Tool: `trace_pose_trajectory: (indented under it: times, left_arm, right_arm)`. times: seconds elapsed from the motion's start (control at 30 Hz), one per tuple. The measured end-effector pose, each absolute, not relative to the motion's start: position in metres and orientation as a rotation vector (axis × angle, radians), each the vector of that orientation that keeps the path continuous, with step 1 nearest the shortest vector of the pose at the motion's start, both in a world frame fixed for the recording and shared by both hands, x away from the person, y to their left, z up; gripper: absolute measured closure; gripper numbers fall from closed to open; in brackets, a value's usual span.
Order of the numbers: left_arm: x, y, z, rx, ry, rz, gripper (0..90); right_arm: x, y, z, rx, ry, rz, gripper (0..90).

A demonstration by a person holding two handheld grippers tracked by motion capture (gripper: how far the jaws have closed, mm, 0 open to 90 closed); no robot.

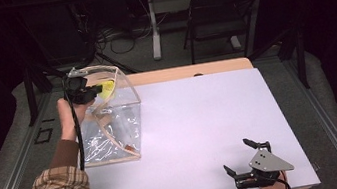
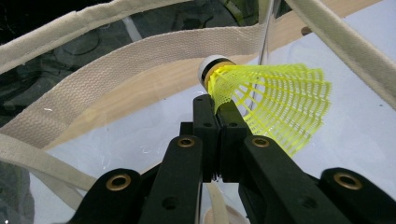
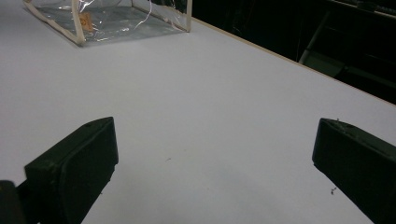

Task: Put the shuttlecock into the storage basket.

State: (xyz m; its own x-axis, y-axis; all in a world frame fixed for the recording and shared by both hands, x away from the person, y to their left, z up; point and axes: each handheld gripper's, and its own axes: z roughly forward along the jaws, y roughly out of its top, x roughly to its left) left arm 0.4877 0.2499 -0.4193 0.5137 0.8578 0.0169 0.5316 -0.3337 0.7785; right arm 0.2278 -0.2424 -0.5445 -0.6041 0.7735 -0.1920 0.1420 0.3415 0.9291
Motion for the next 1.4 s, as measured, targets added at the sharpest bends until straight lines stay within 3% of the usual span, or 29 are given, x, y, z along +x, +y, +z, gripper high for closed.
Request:
trace_pose_trajectory:
  times: [0.6,1.4]
  left_arm:
    - [0.496,0.251,-0.431,2.046,1.169,0.523,86.4]
    - [0.469,0.256,-0.402,1.935,1.126,0.614,22.2]
  right_arm:
    - [0.228,-0.242,-0.544,0.799,1.973,1.278,0.0]
    - [0.228,-0.244,-0.545,0.805,1.975,1.282,0.0]
